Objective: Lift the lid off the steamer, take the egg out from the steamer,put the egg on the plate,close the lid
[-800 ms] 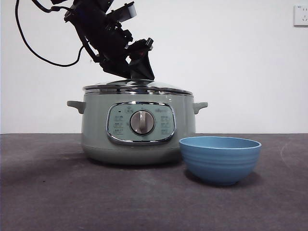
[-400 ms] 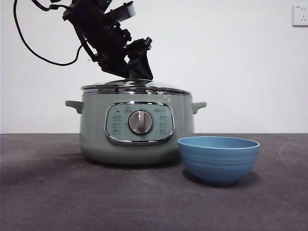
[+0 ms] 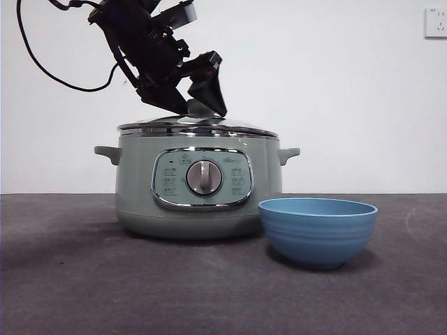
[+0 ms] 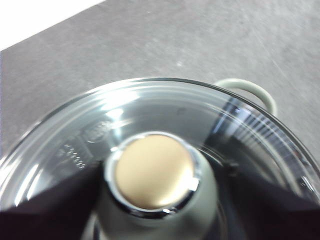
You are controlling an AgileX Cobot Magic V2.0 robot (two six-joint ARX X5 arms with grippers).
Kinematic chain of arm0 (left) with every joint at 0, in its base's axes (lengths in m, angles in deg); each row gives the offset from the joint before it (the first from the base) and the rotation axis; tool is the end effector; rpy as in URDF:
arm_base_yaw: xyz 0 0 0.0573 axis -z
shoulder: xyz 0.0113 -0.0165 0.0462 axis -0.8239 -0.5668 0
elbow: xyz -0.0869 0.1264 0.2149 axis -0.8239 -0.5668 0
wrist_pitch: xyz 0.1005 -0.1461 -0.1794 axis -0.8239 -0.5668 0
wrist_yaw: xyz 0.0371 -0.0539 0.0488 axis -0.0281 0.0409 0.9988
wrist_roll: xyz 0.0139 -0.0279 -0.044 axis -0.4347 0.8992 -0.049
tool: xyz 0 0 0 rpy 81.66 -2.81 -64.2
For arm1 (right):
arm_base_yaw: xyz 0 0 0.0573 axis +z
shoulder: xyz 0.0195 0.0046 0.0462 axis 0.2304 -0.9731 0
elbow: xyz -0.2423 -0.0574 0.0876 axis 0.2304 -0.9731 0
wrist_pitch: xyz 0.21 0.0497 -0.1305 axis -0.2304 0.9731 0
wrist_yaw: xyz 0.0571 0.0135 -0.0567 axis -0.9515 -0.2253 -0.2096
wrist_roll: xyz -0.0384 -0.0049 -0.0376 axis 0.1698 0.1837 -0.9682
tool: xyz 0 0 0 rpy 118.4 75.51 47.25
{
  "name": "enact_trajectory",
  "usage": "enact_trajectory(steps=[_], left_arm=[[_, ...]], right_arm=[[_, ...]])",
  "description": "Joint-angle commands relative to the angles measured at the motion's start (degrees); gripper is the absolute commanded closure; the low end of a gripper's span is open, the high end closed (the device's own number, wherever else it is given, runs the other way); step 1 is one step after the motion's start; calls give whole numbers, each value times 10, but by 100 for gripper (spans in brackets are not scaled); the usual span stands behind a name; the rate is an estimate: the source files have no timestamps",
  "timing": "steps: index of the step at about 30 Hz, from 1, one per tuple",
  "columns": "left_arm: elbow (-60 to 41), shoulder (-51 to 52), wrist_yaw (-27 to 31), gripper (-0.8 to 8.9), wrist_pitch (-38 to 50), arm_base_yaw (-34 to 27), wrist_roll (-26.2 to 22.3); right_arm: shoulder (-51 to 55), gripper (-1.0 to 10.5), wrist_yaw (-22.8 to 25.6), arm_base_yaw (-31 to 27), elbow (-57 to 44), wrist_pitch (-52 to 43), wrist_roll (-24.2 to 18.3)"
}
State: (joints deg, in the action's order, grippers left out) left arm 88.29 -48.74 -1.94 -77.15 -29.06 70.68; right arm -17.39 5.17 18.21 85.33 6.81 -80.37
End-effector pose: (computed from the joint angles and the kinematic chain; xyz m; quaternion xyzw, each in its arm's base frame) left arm 0.3652 -0.1873 0.2803 0.1240 0.2667 -0.3293 0.8973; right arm 0.0872 0.0551 0.3846 0.0048 0.1538 0.2861 0.9458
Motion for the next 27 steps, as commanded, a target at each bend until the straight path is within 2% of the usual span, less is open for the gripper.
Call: enact_trajectory(steps=[1,8,16,21,27], left_arm=[[-19,-17,1,311,-37,0,2],[-19,12,2,311,-28,1,3],[-19,103,16,311,-56,-5,3],[-19,192,14,311,-133,-5,4],[-19,312,11,315,-273,-5,18]], right_arm=[[0,506,0,1,0,-3,2],[0,506,0,1,0,-3,1],[0,506,0,1,0,-3,1],[-4,507,-2,1,0,4,1],[-21,509,-15,1,0,67,1]])
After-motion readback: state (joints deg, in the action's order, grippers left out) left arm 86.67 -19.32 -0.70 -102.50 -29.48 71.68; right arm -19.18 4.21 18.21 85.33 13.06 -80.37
